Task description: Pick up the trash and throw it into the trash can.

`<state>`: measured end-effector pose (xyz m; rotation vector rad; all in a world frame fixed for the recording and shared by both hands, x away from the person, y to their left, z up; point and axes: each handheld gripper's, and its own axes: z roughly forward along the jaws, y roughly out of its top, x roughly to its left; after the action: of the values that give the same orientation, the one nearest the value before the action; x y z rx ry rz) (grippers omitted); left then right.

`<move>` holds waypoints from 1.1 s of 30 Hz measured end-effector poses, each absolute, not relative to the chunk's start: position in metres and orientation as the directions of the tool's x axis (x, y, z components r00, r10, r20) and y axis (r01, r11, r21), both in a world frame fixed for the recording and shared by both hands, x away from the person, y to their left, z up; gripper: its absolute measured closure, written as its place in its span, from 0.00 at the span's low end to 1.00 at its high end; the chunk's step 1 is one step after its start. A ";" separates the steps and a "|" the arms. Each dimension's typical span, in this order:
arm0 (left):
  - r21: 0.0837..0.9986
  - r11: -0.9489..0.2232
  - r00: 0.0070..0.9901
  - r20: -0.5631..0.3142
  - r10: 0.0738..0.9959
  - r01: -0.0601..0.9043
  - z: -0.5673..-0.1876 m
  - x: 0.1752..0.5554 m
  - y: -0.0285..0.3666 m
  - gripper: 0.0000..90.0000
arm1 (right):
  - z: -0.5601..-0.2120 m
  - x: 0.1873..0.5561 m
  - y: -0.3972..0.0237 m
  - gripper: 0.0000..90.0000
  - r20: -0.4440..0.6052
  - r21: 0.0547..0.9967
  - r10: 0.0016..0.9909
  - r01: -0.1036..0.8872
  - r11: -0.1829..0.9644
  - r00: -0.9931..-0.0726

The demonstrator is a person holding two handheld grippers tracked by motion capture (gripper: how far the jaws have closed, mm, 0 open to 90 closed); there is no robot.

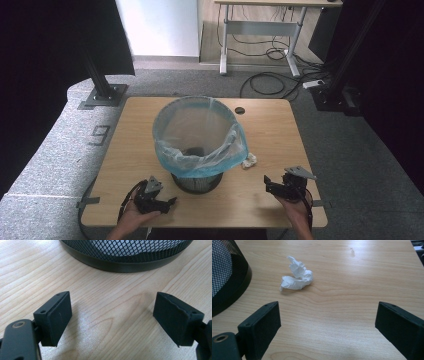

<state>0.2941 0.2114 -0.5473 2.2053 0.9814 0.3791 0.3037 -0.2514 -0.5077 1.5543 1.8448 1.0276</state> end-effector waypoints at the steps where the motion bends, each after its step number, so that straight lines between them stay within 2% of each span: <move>1: 0.690 -0.482 0.673 -0.011 0.740 0.540 -0.547 0.294 0.211 0.17 | -0.508 0.303 -0.252 0.06 0.081 0.810 0.973 0.583 0.061 -0.214; 33: 0.690 -0.483 0.674 -0.011 0.738 0.539 -0.547 0.294 0.211 0.17 | -0.508 0.307 -0.241 0.09 0.076 0.816 0.966 0.573 0.082 -0.247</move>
<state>0.2943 0.2115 -0.5473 2.2065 0.9788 0.3781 0.3069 -0.2410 -0.5076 1.5138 1.8726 1.0437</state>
